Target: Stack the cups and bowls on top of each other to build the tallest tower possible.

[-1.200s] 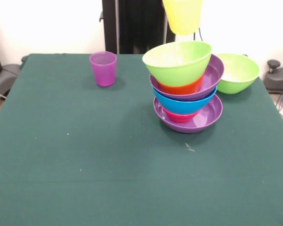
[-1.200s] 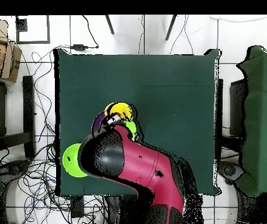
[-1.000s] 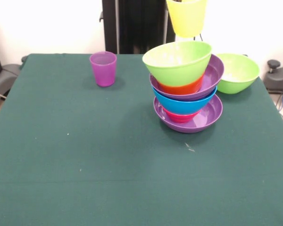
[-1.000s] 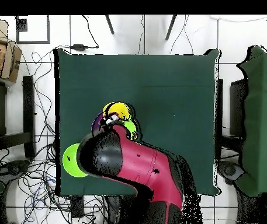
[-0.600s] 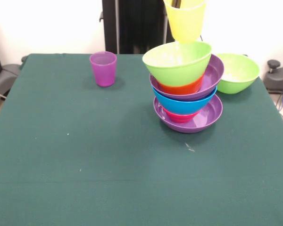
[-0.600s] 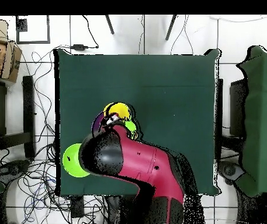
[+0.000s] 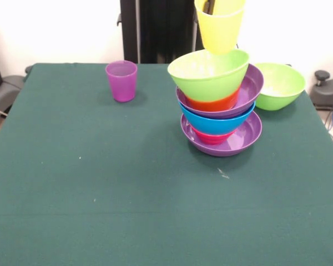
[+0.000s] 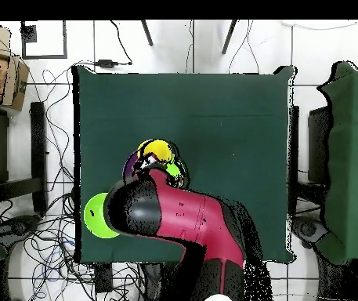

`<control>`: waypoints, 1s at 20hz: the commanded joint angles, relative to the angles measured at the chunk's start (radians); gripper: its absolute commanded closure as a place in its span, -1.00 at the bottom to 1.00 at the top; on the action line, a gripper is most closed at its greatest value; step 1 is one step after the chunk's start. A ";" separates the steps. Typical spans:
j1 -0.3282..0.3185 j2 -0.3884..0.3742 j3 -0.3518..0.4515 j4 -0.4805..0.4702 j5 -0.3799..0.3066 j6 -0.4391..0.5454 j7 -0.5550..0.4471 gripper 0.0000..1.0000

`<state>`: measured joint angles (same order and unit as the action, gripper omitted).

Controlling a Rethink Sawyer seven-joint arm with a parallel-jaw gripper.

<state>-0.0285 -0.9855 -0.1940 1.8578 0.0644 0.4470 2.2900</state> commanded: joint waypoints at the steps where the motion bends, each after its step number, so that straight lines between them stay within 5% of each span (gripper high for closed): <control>1: -0.005 0.029 0.091 0.062 -0.090 -0.064 -0.019 1.00; 20: 0.010 0.088 0.085 0.034 -0.099 -0.117 0.013 1.00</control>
<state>-0.0229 -0.9670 -0.1771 1.8578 0.0543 0.3743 2.2900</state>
